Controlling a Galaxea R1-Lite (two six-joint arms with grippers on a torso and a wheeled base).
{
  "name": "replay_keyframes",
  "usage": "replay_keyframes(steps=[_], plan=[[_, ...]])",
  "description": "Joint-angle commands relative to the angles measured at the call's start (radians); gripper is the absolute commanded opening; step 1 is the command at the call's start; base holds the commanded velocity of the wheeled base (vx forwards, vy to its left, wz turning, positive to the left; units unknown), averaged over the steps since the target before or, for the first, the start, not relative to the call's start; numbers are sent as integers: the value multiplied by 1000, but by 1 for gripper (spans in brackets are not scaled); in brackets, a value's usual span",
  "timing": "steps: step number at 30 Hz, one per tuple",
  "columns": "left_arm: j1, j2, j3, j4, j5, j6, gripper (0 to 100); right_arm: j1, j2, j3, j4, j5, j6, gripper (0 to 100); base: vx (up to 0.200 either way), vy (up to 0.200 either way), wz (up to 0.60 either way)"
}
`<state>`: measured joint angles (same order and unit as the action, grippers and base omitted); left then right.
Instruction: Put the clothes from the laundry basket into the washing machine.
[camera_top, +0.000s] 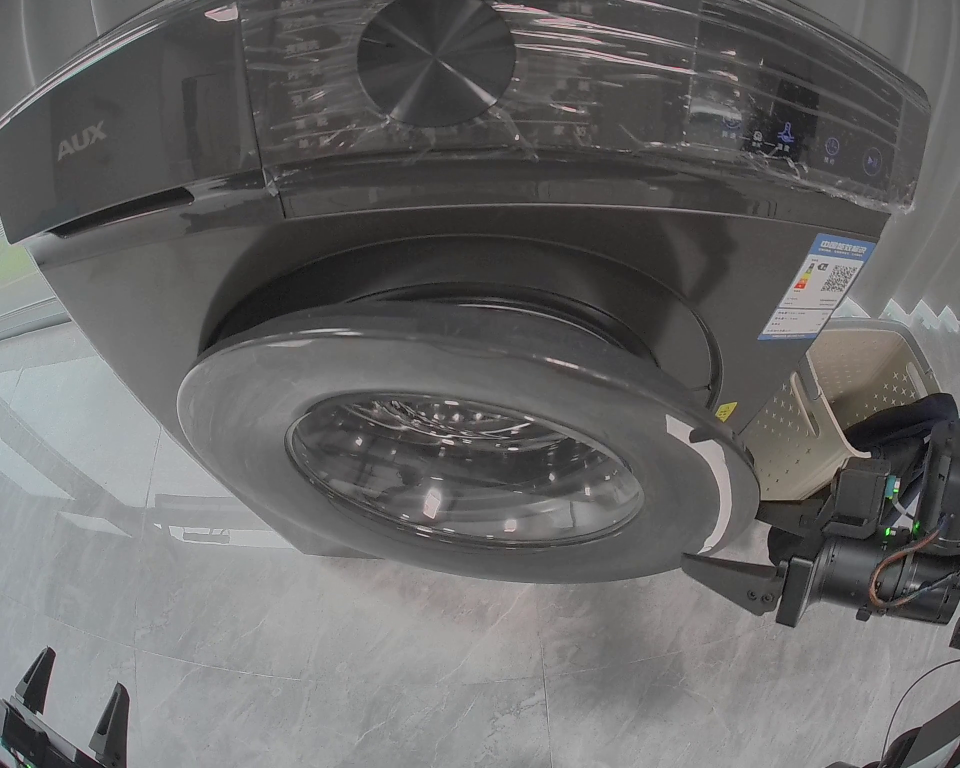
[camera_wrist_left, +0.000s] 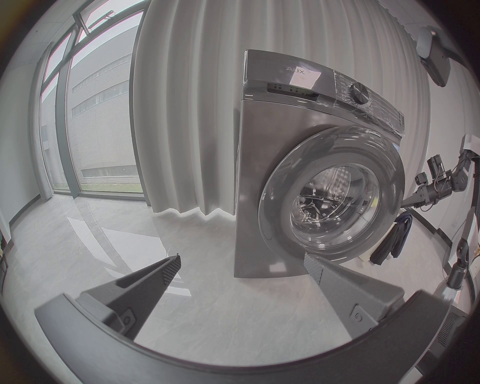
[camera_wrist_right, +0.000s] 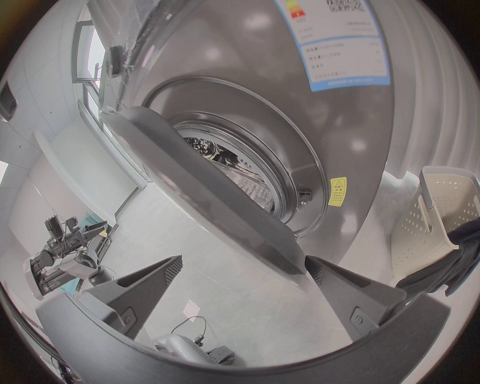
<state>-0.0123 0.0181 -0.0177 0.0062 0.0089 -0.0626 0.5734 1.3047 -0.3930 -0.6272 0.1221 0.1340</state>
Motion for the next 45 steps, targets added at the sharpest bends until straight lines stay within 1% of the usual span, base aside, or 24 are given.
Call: replay_keyframes(steps=[1, 2, 3, 5, 9, 11, 14, 15, 17, 18, 21, 24, 27, 29, 31, 34, 37, 40, 42, 43, 45], plan=[[0, -15, 16, 0, 0, 0, 100, -20, -8, -46, -2, -4, 1, 100, 0, 0, 0], [0, -15, 16, 0, 0, 0, 100, -20, -5, -47, -2, -4, 1, 100, 0, 0, 0], [0, -15, 16, 0, 0, 0, 100, -32, 22, -78, -3, -2, 1, 100, 0, 0, 0], [0, -15, 16, 0, 0, 0, 100, -35, 45, -107, -3, 1, 1, 100, 0, 0, 0], [0, -15, 15, 0, 0, 0, 100, -26, 71, -122, -3, 2, -1, 100, 0, 0, 0], [0, -15, 15, 0, 0, 0, 100, -18, 71, -110, -2, 8, -1, 100, 0, 0, 0], [0, -15, 15, 0, 0, 0, 100, 5, 54, -73, 1, 21, -1, 100, -200, 0, 0], [0, -15, 16, 0, 0, 0, 100, 13, 42, -55, 0, 21, -1, 100, 0, 0, 0], [0, -15, 16, 0, 0, 0, 100, 14, 39, -52, 0, 21, -1, 100, 0, 0, 0], [0, -15, 16, 0, 0, 0, 100, 31, -25, -3, 9, 22, -1, 100, 0, 0, 0], [0, -15, 15, 0, 0, 0, 100, 26, -48, 13, 8, 21, 1, 100, 0, 0, 0], [0, -15, 16, 0, 0, 0, 100, 20, -38, -3, 4, 19, 1, 100, 0, 0, 0], [0, -15, 15, 0, 0, 0, 100, -17, 22, -60, -2, 21, 2, 100, 0, 0, 0], [0, -15, 15, 0, 0, 0, 100, -21, 53, -76, -6, 24, 2, 100, 0, 0, 0], [0, -15, 16, 0, 0, 0, 100, -12, 87, -99, -6, 27, 2, 100, -200, 0, 0], [0, -15, 15, 0, 0, 0, 100, 8, 107, -98, -6, 27, 1, 100, -67, 0, 0], [0, -15, 15, 0, 0, 0, 100, 45, 100, -75, -5, 27, 4, 100, 0, 0, 0], [0, -15, 15, 0, 0, 0, 100, 65, 93, -40, -5, 27, 2, 100, 0, 0, 0], [0, -15, 16, 0, 0, 0, 100, 69, 90, -35, -5, 27, 2, 100, 0, 0, 0], [0, -15, 16, 0, 0, 0, 100, 86, 59, -17, -3, 27, 4, 100, 0, 0, 0], [0, -15, 16, 0, 0, 0, 100, 88, 47, -12, -3, 24, 6, 100, 0, 0, 0]])
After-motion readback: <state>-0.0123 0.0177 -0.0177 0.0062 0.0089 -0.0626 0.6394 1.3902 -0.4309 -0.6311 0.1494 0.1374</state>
